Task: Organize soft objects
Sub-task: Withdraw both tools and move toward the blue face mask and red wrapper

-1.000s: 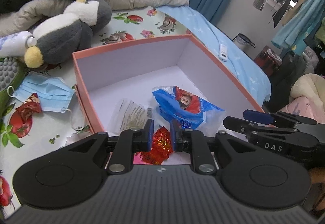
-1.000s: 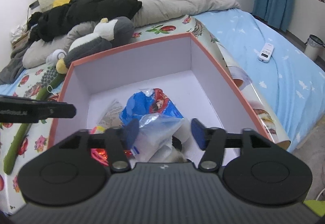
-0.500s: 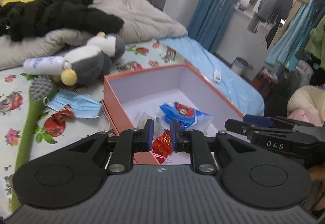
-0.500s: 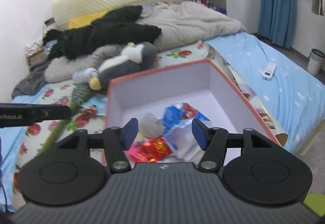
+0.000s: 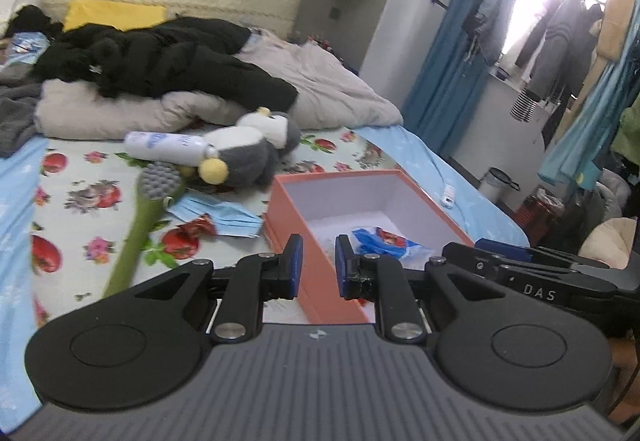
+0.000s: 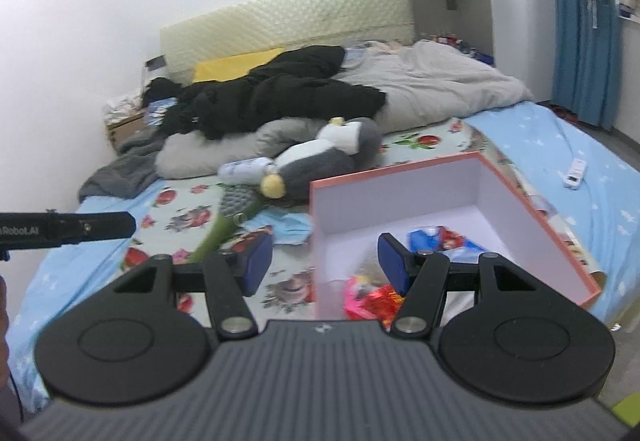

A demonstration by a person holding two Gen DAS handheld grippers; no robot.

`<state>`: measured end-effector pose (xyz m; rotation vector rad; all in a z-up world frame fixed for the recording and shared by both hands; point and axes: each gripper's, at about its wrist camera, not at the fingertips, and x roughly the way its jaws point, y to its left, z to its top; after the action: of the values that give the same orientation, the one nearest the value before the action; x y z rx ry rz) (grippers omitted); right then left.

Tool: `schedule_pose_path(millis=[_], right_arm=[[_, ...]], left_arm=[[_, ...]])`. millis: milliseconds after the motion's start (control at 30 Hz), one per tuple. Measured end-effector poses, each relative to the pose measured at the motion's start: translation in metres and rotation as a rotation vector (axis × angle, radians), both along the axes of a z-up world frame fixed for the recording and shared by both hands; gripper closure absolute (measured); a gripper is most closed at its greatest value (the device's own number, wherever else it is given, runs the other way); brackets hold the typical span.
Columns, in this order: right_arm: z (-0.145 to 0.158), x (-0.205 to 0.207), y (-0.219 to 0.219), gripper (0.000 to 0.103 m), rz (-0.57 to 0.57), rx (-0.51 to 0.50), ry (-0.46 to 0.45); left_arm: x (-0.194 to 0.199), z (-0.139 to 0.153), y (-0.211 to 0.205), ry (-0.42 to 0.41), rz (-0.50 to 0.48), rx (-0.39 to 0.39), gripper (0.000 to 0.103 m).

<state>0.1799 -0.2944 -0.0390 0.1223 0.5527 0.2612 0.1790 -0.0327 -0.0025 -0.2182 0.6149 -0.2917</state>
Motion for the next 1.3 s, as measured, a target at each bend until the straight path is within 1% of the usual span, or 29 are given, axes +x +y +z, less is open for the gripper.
schedule_pose_path(millis=[167, 233, 400, 467, 500, 700, 800, 900, 933, 1067, 1167, 1200, 1233, 1300], right_arm=[[0.001, -0.017, 0.017, 0.042, 0.056, 0.002, -0.013], [0.0, -0.026, 0.022, 0.042, 0.067, -0.011, -0.02], [-0.007, -0.047, 0.033, 0.042, 0.087, -0.015, -0.005], [-0.01, -0.056, 0.038, 0.042, 0.089, -0.015, 0.007], [-0.013, -0.06, 0.04, 0.042, 0.093, -0.012, 0.016], [-0.03, -0.07, 0.059, 0.042, 0.144, -0.043, 0.077], [-0.035, -0.067, 0.066, 0.042, 0.164, -0.078, 0.084], [-0.04, -0.053, 0.071, 0.042, 0.182, -0.117, 0.083], [-0.042, -0.048, 0.072, 0.042, 0.188, -0.13, 0.084], [-0.052, -0.012, 0.08, 0.042, 0.224, -0.201, 0.096], [-0.057, 0.018, 0.088, 0.042, 0.263, -0.257, 0.095], [-0.059, 0.027, 0.091, 0.042, 0.278, -0.273, 0.095], [-0.061, 0.036, 0.095, 0.042, 0.296, -0.292, 0.091], [-0.066, 0.056, 0.104, 0.042, 0.332, -0.337, 0.087]], left_arm=[[-0.029, 0.001, 0.014, -0.02, 0.048, -0.005, 0.083], [-0.04, 0.0, 0.018, -0.019, 0.06, -0.01, 0.083], [-0.06, -0.009, 0.025, -0.009, 0.083, -0.027, 0.082], [-0.067, -0.015, 0.028, 0.001, 0.096, -0.036, 0.076], [-0.071, -0.019, 0.03, 0.007, 0.102, -0.044, 0.07], [-0.078, -0.048, 0.042, 0.063, 0.134, -0.063, 0.068], [-0.068, -0.061, 0.05, 0.097, 0.152, -0.071, 0.068], [-0.05, -0.075, 0.059, 0.121, 0.161, -0.084, 0.057], [-0.041, -0.079, 0.061, 0.128, 0.159, -0.085, 0.057], [-0.003, -0.097, 0.068, 0.154, 0.158, -0.08, 0.057], [0.03, -0.111, 0.076, 0.177, 0.159, -0.089, 0.057], [0.041, -0.116, 0.078, 0.183, 0.161, -0.094, 0.055], [0.053, -0.121, 0.081, 0.188, 0.162, -0.099, 0.051], [0.079, -0.134, 0.086, 0.207, 0.17, -0.116, 0.05]])
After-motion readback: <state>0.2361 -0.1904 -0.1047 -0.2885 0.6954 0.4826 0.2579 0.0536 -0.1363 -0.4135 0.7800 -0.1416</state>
